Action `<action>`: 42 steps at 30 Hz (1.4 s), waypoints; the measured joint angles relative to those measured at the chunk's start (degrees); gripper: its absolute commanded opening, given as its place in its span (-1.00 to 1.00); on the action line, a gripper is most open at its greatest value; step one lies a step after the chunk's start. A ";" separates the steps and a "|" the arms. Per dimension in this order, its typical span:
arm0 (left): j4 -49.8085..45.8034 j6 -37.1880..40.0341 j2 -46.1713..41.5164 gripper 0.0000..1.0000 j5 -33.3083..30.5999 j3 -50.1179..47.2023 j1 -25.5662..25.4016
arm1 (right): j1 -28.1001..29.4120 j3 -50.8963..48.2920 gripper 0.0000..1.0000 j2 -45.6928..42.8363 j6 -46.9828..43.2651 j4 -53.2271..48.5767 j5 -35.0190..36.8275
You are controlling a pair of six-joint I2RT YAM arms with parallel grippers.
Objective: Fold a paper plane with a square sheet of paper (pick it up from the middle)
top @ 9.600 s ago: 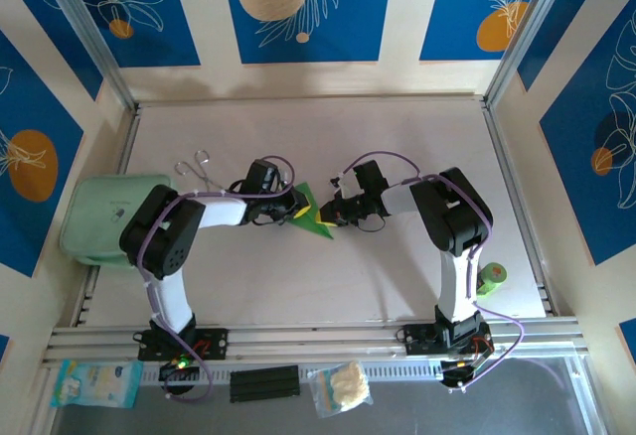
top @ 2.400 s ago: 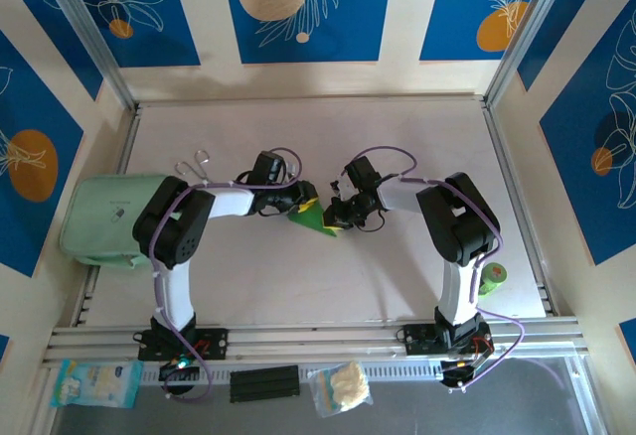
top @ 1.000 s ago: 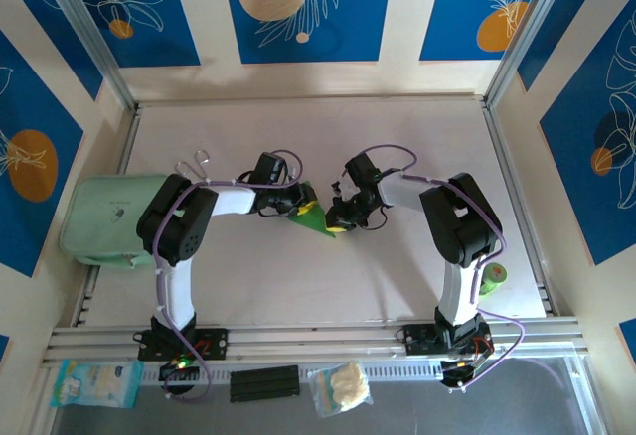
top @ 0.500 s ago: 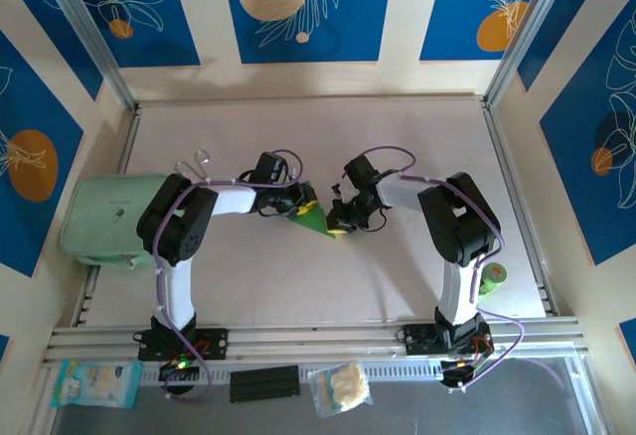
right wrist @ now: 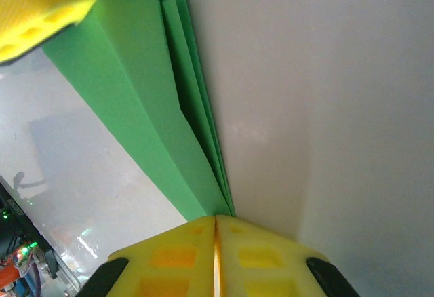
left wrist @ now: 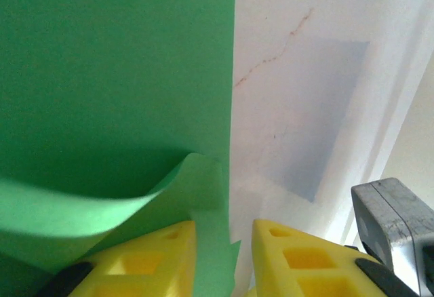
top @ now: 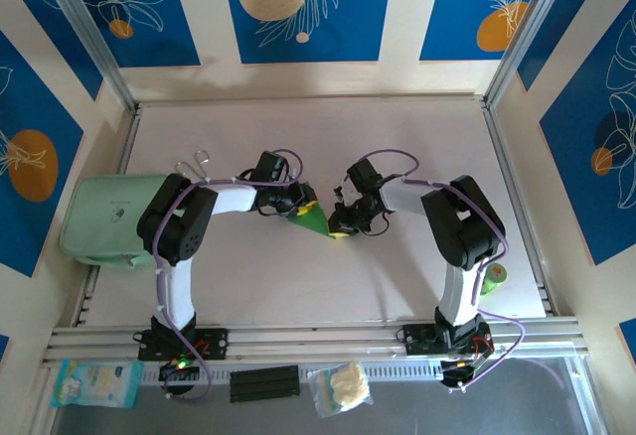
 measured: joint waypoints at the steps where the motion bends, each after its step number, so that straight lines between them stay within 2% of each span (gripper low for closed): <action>1: -0.20 0.00 0.00 -0.40 0.00 0.09 0.00 | 0.00 -0.76 -0.80 -0.57 0.02 0.17 0.07; 8: -0.44 0.02 0.09 -0.40 0.02 0.31 0.07 | -0.04 -3.82 -0.80 -4.72 0.50 -2.93 1.84; 15: -0.35 0.02 0.09 -0.40 0.04 0.31 0.11 | 0.20 -1.27 -0.81 -8.50 1.25 -2.84 2.40; 27: 0.28 -0.13 0.15 -0.40 0.26 0.31 0.13 | 2.60 8.66 -0.89 2.32 3.28 1.77 2.93; 32: 1.11 -0.52 0.31 -0.40 0.72 0.31 0.28 | 2.34 9.01 -0.89 5.31 3.43 2.54 3.45; 42: 2.21 0.02 -0.09 -0.37 1.09 0.46 0.87 | 1.46 7.78 -0.91 5.53 2.58 3.78 3.30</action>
